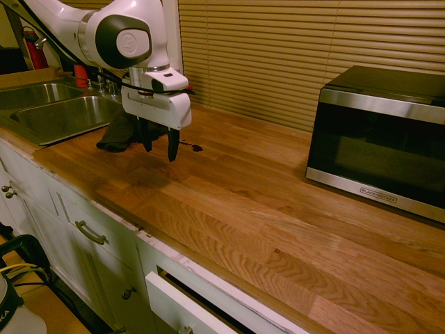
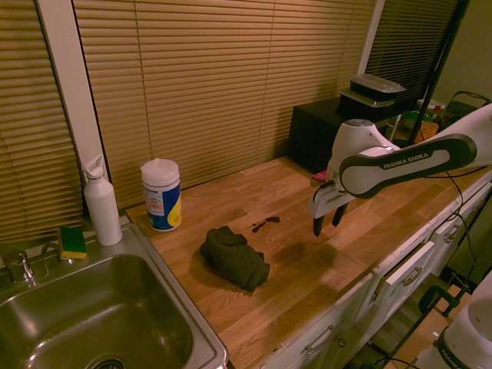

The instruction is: Clear the spill

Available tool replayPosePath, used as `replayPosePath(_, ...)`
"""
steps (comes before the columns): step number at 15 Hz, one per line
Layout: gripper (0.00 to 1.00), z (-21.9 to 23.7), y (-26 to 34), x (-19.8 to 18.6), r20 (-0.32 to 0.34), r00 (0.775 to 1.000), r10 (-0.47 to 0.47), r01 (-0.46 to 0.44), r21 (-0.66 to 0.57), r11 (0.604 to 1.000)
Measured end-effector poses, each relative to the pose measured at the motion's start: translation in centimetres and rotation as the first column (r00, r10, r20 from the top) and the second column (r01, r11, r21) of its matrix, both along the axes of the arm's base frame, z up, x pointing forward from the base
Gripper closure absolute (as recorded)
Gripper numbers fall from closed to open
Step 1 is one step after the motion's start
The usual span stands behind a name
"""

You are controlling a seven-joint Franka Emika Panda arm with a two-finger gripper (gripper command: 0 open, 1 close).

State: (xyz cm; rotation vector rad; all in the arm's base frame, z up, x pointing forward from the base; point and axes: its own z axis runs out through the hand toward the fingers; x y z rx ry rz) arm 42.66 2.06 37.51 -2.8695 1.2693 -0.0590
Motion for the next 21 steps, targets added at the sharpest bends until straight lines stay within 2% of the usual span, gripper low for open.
replayPosePath(3,0.0,0.0,0.4,0.1,0.003,1.0,0.01,-0.01,0.0,1.0)
replayPosePath(6,0.0,1.4,3.2,0.9,0.049,0.998,0.042,-0.043,0.015,0.999)
replayPosePath(11,0.0,3.1,11.8,2.1,0.128,0.984,0.125,-0.129,0.021,0.991)
replayPosePath(18,0.0,3.7,23.3,4.4,0.177,0.955,0.238,-0.243,0.007,0.97)
replayPosePath(21,0.0,3.0,26.5,5.4,0.191,0.948,0.254,-0.257,-0.01,0.966)
